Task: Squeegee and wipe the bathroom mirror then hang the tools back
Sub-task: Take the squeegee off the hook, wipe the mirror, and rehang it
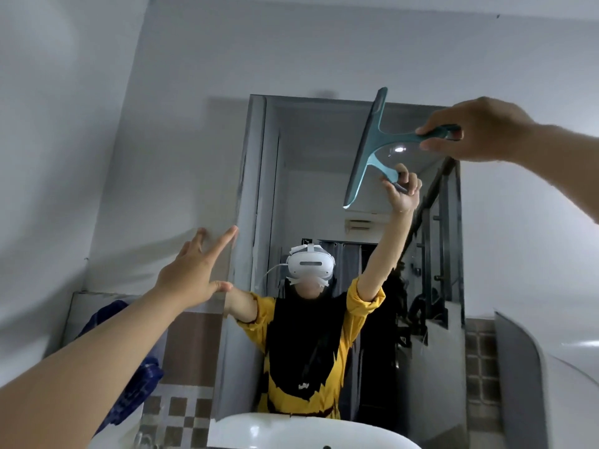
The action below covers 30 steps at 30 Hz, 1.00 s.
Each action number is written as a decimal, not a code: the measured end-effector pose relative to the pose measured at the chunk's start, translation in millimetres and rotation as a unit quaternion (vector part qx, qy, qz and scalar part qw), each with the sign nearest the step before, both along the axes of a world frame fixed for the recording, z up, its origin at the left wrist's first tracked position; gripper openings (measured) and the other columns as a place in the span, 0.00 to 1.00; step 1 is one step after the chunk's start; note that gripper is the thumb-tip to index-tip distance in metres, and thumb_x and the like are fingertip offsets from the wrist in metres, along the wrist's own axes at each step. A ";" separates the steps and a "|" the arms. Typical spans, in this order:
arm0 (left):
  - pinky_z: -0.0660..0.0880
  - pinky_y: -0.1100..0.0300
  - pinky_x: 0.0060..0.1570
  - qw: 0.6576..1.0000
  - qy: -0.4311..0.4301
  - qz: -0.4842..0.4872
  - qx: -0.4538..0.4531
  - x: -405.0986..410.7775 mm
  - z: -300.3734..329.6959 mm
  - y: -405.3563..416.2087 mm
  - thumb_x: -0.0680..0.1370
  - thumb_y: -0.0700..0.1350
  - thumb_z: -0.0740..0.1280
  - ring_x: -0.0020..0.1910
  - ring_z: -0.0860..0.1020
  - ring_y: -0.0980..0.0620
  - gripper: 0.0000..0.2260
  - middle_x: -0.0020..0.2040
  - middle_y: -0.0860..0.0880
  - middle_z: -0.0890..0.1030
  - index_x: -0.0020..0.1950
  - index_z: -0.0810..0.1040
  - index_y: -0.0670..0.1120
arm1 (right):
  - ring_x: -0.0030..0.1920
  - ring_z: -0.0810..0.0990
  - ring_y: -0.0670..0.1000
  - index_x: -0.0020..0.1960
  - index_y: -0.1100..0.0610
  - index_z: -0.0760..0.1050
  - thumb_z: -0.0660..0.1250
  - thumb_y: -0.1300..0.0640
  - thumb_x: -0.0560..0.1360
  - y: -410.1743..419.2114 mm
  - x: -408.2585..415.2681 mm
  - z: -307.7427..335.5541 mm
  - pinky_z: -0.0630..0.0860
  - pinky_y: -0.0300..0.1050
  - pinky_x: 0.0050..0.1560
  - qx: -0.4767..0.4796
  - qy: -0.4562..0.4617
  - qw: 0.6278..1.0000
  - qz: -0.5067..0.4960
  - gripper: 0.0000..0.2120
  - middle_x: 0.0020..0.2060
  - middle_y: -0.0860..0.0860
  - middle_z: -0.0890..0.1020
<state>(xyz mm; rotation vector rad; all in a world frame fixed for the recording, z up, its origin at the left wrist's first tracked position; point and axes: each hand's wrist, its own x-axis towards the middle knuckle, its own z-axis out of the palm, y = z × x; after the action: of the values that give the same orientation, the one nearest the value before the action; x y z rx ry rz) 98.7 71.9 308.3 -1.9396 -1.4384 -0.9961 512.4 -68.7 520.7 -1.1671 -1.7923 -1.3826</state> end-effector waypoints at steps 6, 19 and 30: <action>0.77 0.44 0.55 1.000 -0.006 0.005 0.004 0.4 -0.5 2.6 0.70 0.56 0.71 0.70 0.65 0.36 0.50 0.77 0.37 0.49 0.66 0.27 0.71 | 0.38 0.77 0.56 0.55 0.44 0.78 0.66 0.42 0.73 -11.8 37.7 -7.6 0.71 0.44 0.37 0.010 0.051 0.998 -0.022 0.13 0.35 0.50 0.79; 0.72 0.37 0.60 1.000 -0.020 0.002 -0.005 -2.7 -1.2 14.6 0.68 0.54 0.73 0.70 0.62 0.33 0.51 0.76 0.38 0.51 0.68 0.31 0.71 | 0.34 0.76 0.60 0.54 0.49 0.74 0.62 0.44 0.77 -1.9 43.1 -76.2 0.75 0.48 0.34 -0.008 0.247 0.969 0.012 0.11 0.33 0.51 0.75; 0.72 0.37 0.57 0.999 -0.035 0.015 -0.027 1.5 -0.3 9.3 0.71 0.54 0.71 0.70 0.59 0.35 0.48 0.76 0.42 0.47 0.67 0.30 0.72 | 0.40 0.80 0.58 0.57 0.58 0.67 0.55 0.56 0.79 18.9 -45.9 -127.9 0.79 0.55 0.42 -0.017 0.418 0.902 0.111 0.09 0.44 0.52 0.74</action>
<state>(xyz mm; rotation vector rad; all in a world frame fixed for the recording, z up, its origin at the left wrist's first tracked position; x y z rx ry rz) 100.2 81.2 308.0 -1.9329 -1.5424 -1.0317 466.6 -49.8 392.7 -1.2597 -1.2583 -0.5598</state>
